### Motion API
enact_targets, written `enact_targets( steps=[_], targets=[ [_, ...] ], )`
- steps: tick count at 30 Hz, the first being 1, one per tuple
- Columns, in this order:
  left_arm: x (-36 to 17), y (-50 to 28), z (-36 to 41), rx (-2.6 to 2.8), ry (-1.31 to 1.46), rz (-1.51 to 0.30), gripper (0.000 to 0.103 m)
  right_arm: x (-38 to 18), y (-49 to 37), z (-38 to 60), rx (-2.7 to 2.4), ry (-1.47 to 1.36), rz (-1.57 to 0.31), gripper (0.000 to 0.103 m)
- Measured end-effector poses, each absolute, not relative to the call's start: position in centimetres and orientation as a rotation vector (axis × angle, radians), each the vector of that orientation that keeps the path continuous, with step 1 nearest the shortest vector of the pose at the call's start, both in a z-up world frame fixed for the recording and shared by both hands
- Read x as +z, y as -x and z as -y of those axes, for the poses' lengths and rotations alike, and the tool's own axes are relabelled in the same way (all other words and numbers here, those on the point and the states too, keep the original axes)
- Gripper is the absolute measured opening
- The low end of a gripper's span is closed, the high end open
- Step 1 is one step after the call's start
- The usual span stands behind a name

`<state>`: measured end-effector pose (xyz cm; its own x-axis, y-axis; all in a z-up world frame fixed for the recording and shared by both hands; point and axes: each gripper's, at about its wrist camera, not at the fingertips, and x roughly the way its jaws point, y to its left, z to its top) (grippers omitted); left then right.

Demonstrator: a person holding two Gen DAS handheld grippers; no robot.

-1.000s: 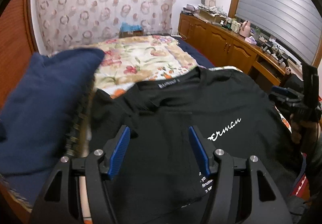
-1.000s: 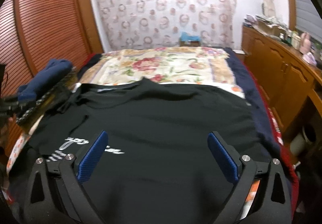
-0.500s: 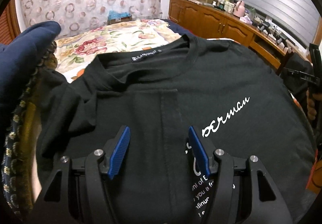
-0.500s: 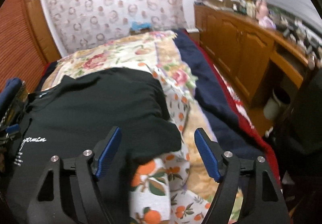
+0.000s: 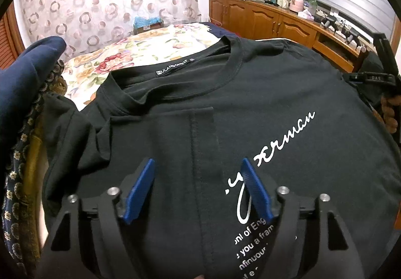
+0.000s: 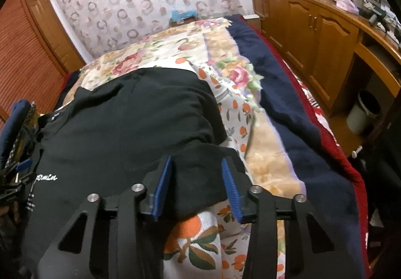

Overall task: Fold small clothes
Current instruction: 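Grasp the opposite side edge of the shirt with the right gripper, then fold that side over toward the shirt's center and open right gripper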

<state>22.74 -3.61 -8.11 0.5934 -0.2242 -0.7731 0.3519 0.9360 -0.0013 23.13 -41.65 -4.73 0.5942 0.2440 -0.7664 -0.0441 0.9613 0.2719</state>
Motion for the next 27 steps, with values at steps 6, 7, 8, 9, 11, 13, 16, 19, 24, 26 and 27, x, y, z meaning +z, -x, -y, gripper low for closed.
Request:
enact_targets(
  steps=[6,7,8,9,11,13,16,19,24,26,27],
  targets=[
    [-8.2,-22.9,3.5,-0.329,-0.148,-0.886,0.085,-4.3,-23.2,40.4,0.168,-0.156,-0.898,0.016],
    [-8.3,-22.9,3.4,-0.325,-0.148,-0.886,0.086,-4.2,-23.2,40.4,0.16,-0.144,-0.894,0.009],
    [-8.3,-22.9,3.4,-0.323,-0.148,-0.887,0.087,-4.1,-23.2,40.3,0.15,-0.131,-0.889,0.007],
    [-8.3,-22.9,3.4,-0.319,-0.146,-0.888,0.088,-3.9,-23.1,40.2,0.146,-0.115,-0.881,0.005],
    [-8.3,-23.0,3.3,-0.318,-0.141,-0.89,0.089,-3.6,-22.9,39.9,0.142,-0.093,-0.861,0.004],
    [-8.3,-22.9,3.2,-0.317,-0.139,-0.89,0.089,-2.7,-22.4,39.3,0.131,-0.056,-0.817,0.003],
    [-8.3,-23.0,3.1,-0.314,-0.139,-0.893,0.09,-1.2,-21.6,38.4,0.132,-0.029,-0.747,0.003],
    [-8.2,-22.9,3.1,-0.312,-0.139,-0.893,0.091,0.3,-21.6,37.2,0.168,-0.016,-0.705,0.003],
    [-8.3,-22.9,3.1,-0.314,-0.14,-0.892,0.091,1.9,-21.4,34.1,0.265,-0.018,-0.666,0.003],
    [-8.2,-22.9,3.1,-0.314,-0.14,-0.892,0.091,1.8,-21.4,32.3,0.323,-0.01,-0.676,0.003],
    [-8.2,-22.9,3.1,-0.314,-0.14,-0.892,0.091,1.6,-21.4,31.5,0.343,-0.007,-0.686,0.003]
  ],
)
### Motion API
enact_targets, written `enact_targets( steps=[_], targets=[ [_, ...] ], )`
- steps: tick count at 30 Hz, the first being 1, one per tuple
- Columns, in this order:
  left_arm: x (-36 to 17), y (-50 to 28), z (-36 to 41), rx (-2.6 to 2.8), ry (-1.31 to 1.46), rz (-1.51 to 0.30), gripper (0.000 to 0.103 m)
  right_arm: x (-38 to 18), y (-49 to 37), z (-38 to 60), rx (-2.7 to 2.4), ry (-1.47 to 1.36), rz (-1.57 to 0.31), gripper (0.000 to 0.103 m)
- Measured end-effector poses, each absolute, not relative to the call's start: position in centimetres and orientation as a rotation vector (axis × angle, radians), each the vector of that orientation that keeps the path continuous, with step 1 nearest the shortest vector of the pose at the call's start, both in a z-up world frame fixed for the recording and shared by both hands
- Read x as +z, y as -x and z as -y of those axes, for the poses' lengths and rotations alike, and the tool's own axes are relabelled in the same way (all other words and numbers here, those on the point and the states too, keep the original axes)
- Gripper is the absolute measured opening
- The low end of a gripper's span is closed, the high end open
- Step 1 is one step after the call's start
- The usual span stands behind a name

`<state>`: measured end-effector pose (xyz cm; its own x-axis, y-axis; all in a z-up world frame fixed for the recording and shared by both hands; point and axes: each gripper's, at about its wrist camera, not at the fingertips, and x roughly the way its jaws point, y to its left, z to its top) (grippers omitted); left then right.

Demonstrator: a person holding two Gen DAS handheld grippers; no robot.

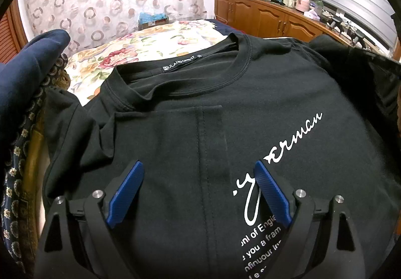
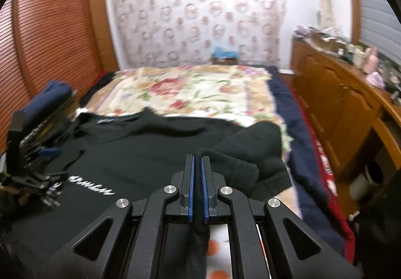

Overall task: Fold small clothes
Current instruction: 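Fold that side over toward the shirt's center and open right gripper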

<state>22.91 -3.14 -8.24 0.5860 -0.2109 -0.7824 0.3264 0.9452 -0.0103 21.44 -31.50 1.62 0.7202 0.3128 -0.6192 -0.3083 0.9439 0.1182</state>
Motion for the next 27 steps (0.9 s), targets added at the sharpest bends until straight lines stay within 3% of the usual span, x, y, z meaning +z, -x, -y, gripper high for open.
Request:
enact_targets(
  steps=[8,11,14,15,16,21,27],
  targets=[
    [-7.2,-22.1,2.5,-0.3,-0.12,-0.847,0.091,-2.2,-21.4,28.3,0.402,0.01,-0.813,0.004],
    [-6.1,-21.5,2.2,-0.307,-0.092,-0.817,0.091,-2.5,-20.8,28.2,0.391,0.006,-0.824,0.015],
    [-4.8,-20.8,2.2,-0.321,-0.075,-0.781,0.091,-1.8,-20.5,29.0,0.369,0.0,-0.816,0.032],
    [-4.3,-20.5,2.3,-0.329,-0.073,-0.767,0.091,-1.4,-20.3,29.4,0.357,-0.004,-0.808,0.044],
    [-4.0,-20.3,2.5,-0.333,-0.075,-0.757,0.091,-1.1,-20.2,29.8,0.347,-0.009,-0.8,0.049],
    [-2.8,-19.6,3.2,-0.351,-0.084,-0.712,0.091,0.1,-20.3,32.6,0.297,-0.056,-0.75,0.051],
    [-2.5,-19.4,3.6,-0.367,-0.084,-0.709,0.091,-2.7,-23.6,35.6,0.185,-0.127,-0.853,0.051]
  ],
)
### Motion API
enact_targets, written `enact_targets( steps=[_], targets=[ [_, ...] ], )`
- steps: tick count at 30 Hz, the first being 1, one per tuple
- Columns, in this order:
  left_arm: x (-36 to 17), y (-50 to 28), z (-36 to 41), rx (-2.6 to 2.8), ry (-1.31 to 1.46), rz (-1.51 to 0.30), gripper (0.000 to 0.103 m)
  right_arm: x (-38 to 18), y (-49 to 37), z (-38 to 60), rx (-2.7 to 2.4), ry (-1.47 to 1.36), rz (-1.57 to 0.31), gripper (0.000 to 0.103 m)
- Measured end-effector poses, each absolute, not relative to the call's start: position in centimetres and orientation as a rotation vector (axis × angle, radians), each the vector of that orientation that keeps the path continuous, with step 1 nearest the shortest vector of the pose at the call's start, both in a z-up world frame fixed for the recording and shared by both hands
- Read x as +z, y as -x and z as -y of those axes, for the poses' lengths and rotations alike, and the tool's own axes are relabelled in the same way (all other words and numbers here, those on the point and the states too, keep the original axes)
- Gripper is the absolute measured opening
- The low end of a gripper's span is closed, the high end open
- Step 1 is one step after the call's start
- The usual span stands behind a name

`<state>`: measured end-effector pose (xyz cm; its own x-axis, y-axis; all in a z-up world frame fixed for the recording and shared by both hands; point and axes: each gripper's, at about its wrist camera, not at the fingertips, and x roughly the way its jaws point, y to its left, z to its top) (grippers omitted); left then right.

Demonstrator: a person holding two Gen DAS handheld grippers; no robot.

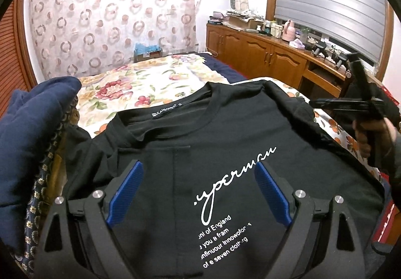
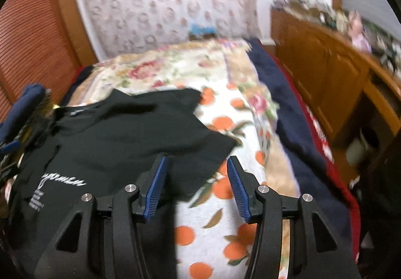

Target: Fold small clothes

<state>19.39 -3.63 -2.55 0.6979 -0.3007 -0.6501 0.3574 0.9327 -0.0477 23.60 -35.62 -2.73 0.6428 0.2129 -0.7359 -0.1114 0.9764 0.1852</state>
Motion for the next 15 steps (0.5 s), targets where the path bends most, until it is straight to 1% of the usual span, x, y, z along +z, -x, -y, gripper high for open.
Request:
enact_targets(
  steps=[2,5,6,7,8,9,10,11,12,15],
  targets=[
    [-2.5,-19.2,3.8,-0.366,-0.083,-0.712,0.091,-3.9,-24.5,36.1,0.169,-0.17,-0.897,0.051],
    [-2.7,-18.8,3.5,-0.362,-0.08,-0.717,0.091,-4.3,-25.0,36.4,0.177,-0.203,-0.89,0.051],
    [-2.8,-18.8,3.4,-0.36,-0.078,-0.72,0.091,-4.2,-25.2,36.3,0.174,-0.195,-0.887,0.048],
    [-2.8,-18.8,3.3,-0.36,-0.075,-0.724,0.091,-4.2,-25.3,35.9,0.181,-0.179,-0.889,0.041],
    [-2.9,-18.7,3.4,-0.359,-0.073,-0.726,0.091,-4.3,-25.2,35.7,0.185,-0.159,-0.889,0.039],
    [-2.9,-18.7,3.2,-0.359,-0.067,-0.728,0.091,-4.3,-25.4,34.9,0.182,-0.102,-0.887,0.03],
    [-2.9,-18.7,3.1,-0.357,-0.062,-0.729,0.091,-4.3,-25.4,34.4,0.181,-0.062,-0.889,0.015],
    [-3.0,-18.7,3.0,-0.353,-0.057,-0.73,0.091,-4.2,-25.6,34.1,0.186,-0.044,-0.89,0.007],
    [-3.0,-18.6,2.8,-0.349,-0.051,-0.732,0.091,-4.1,-25.8,33.7,0.213,-0.038,-0.894,0.003],
    [-2.9,-18.5,2.2,-0.339,-0.041,-0.732,0.091,-3.3,-25.8,32.8,0.26,-0.019,-0.883,0.002]
  ],
)
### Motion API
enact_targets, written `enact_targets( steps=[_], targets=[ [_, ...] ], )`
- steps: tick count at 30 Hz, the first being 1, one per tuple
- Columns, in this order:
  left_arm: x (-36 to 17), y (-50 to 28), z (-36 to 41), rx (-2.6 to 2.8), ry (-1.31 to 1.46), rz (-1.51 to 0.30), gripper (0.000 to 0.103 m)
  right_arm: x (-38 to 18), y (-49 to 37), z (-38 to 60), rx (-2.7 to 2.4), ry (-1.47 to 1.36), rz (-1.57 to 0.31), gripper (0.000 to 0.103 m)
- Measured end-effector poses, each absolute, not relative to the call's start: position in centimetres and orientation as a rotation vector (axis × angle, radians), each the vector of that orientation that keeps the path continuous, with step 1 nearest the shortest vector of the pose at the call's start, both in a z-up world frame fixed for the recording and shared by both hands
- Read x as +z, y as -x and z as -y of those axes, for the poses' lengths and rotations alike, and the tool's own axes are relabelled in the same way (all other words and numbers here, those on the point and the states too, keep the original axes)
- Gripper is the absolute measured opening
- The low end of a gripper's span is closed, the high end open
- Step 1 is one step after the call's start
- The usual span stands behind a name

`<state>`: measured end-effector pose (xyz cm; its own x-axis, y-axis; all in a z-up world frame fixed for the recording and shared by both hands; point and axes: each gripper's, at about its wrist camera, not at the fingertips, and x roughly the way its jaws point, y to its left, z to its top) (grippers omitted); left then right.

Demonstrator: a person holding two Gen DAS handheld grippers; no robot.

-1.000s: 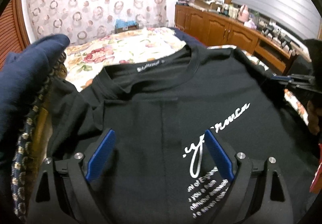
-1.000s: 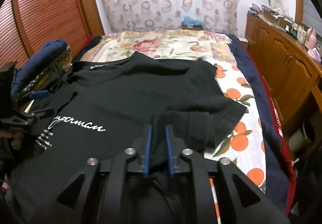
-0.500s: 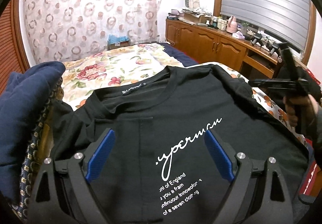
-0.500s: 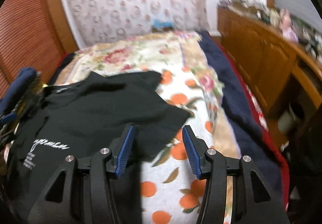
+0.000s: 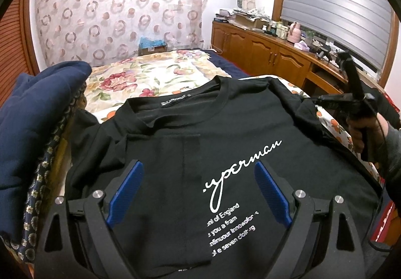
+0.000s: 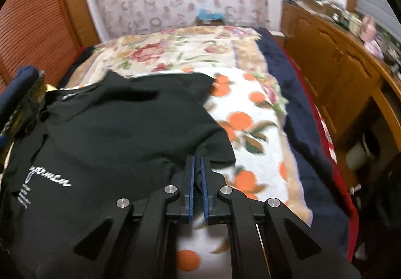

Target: Fold small clothes

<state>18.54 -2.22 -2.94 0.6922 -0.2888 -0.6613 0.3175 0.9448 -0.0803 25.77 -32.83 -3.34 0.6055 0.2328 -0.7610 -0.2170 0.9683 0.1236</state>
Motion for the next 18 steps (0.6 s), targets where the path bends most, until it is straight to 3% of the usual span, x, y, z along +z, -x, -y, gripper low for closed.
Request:
enact_targets(
  steps=[11,12,13,15,18],
  targets=[
    [-3.4,-18.4,-0.3,-0.269,-0.001,-0.73,0.091,3.8,-26.7,23.1,0.56,0.049,-0.73,0.006],
    [-3.3,-18.4,-0.5,-0.265,0.001,-0.729,0.091,4.1,-26.7,22.3,0.597,0.049,-0.717,0.008],
    [-3.4,-18.3,-0.8,-0.263,0.003,-0.729,0.091,4.2,-26.8,21.8,0.614,0.053,-0.715,0.021],
    [-3.4,-18.4,-1.1,-0.259,0.006,-0.729,0.091,4.4,-26.9,21.0,0.603,0.088,-0.713,0.031],
    [-3.5,-18.5,-1.2,-0.252,0.008,-0.732,0.091,3.9,-26.9,21.4,0.56,0.105,-0.718,0.032]
  ],
)
